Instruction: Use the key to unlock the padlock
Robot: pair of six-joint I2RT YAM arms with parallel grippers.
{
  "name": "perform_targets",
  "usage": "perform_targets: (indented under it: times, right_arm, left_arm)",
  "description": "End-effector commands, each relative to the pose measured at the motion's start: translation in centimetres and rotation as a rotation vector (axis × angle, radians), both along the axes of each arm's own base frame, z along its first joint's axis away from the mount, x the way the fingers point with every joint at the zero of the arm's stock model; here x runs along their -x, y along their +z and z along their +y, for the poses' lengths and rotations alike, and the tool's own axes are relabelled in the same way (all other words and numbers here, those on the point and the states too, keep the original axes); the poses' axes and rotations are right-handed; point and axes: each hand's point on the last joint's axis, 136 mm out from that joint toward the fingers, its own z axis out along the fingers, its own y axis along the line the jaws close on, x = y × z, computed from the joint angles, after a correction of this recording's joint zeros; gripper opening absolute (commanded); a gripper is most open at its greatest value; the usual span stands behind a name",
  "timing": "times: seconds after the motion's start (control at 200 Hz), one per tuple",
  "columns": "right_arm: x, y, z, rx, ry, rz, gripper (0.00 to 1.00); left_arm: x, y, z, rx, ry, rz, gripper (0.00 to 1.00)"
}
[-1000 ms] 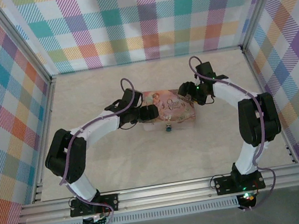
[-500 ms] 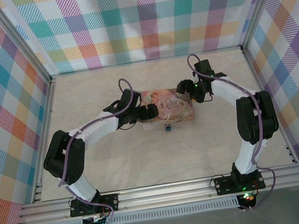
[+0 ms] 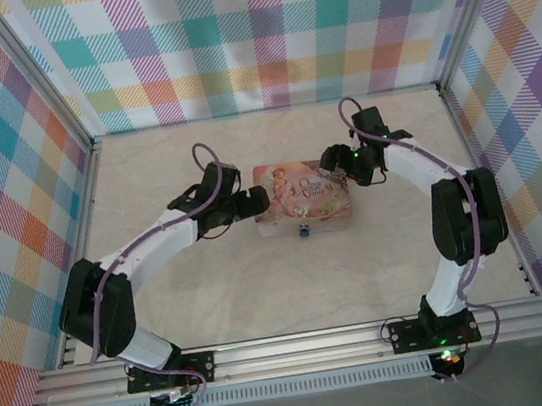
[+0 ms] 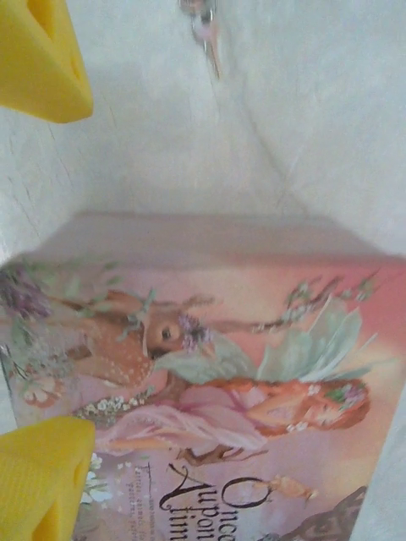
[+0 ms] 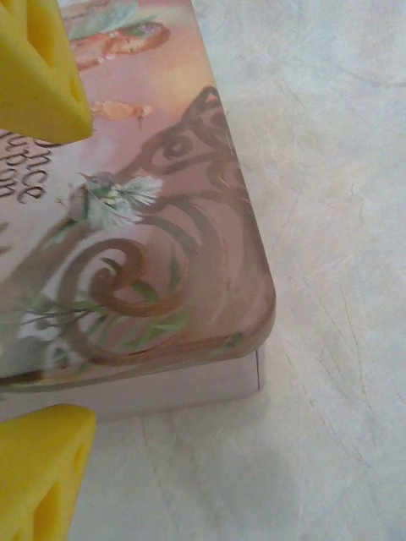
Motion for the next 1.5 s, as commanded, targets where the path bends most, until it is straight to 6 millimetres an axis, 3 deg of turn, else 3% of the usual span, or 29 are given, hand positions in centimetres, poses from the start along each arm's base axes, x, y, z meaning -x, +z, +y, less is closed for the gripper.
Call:
perform_targets:
  times: [0.0, 0.21, 0.46, 0.66, 0.96, 1.495]
  right_arm:
    - [1.6, 3.1, -1.1, 0.058, 0.014, -0.074, 0.81]
    - [5.3, 5.9, -1.0, 0.075, 0.077, -0.137, 0.77]
    - [10.5, 9.3, 4.3, -0.041, 0.311, -0.252, 0.76]
    - [13.6, 10.1, 7.2, -0.071, 0.427, -0.299, 0.76]
    - [15.1, 8.4, 8.8, -0.076, 0.462, -0.263, 0.76]
    - [15.6, 6.9, 8.4, -0.059, 0.449, -0.239, 0.76]
  left_arm:
    - [1.0, -0.1, 4.2, -0.121, 0.121, 0.040, 0.87]
    - [1.1, -1.3, 8.0, -0.249, 0.269, 0.119, 0.76]
    - [-0.5, -3.2, 7.9, -0.254, 0.344, 0.193, 0.70]
    - [-1.3, -4.8, 8.5, -0.269, 0.422, 0.236, 0.70]
    - [-2.9, -6.7, 9.6, -0.265, 0.574, 0.288, 0.69]
    - [-3.7, -10.4, 9.9, -0.207, 0.750, 0.406, 0.65]
